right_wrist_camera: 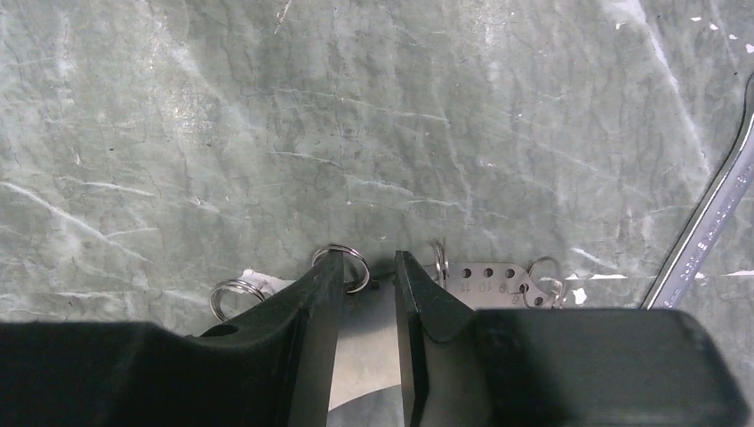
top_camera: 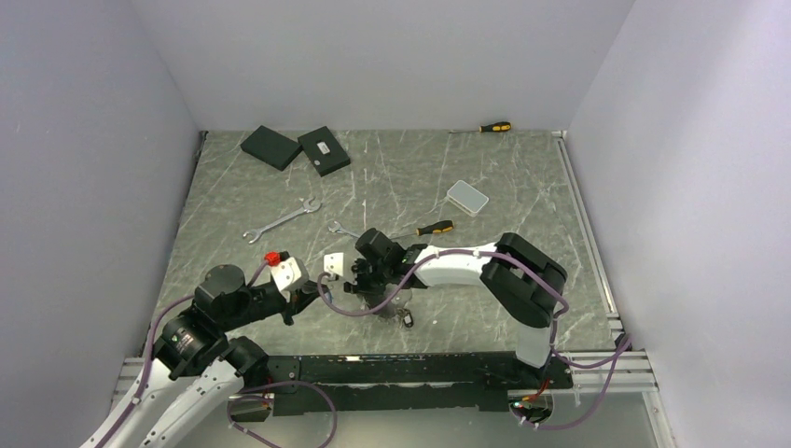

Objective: Put the keys on the keyring

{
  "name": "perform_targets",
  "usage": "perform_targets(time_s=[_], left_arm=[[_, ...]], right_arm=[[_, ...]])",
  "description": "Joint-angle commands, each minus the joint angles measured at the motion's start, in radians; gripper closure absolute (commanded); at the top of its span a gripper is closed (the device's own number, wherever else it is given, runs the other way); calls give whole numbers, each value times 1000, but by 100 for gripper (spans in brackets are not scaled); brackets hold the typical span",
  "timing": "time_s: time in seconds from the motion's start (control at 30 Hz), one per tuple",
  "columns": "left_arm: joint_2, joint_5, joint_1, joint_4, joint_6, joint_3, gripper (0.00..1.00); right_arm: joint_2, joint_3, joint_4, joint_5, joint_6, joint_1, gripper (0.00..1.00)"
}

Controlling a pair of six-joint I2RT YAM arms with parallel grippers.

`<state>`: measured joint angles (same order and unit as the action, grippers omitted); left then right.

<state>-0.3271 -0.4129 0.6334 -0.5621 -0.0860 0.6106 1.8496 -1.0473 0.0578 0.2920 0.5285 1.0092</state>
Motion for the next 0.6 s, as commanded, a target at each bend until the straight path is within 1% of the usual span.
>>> perform_targets(time_s=[0.0,0.03,0.07,0.1,0.13,0.2,0.23,0.47,0.57], left_arm=[[13,-9,-6,33,-14,-2,100],[12,-9,-6,33,-14,-1,100],[12,-9,-6,33,-14,-1,100],[13,-10,-6,33,-14,-1,100],[12,-10,-6,33,-14,0,100],[12,-9,-6,33,-14,-1,100],[12,-8,-6,32,-14,0,100],[7,-12,-8,33,-17,-1,100],[5,-17,-9,33,-19,-1,100]], right_arm=[[11,-5,20,-23,40,6,68],[10,-4,25,-21,46,6,69],[10,-2,26,-17,51,6,72],[10,-2,24,-11,56,6,79],[10,-3,26,-8,56,6,88],[10,-7,25,-6,51,6,98],[8,-8,23,-3,48,6,100],[-53,18,-13,10,20,6,100],[-118,67,-86,33,-29,-7,100]])
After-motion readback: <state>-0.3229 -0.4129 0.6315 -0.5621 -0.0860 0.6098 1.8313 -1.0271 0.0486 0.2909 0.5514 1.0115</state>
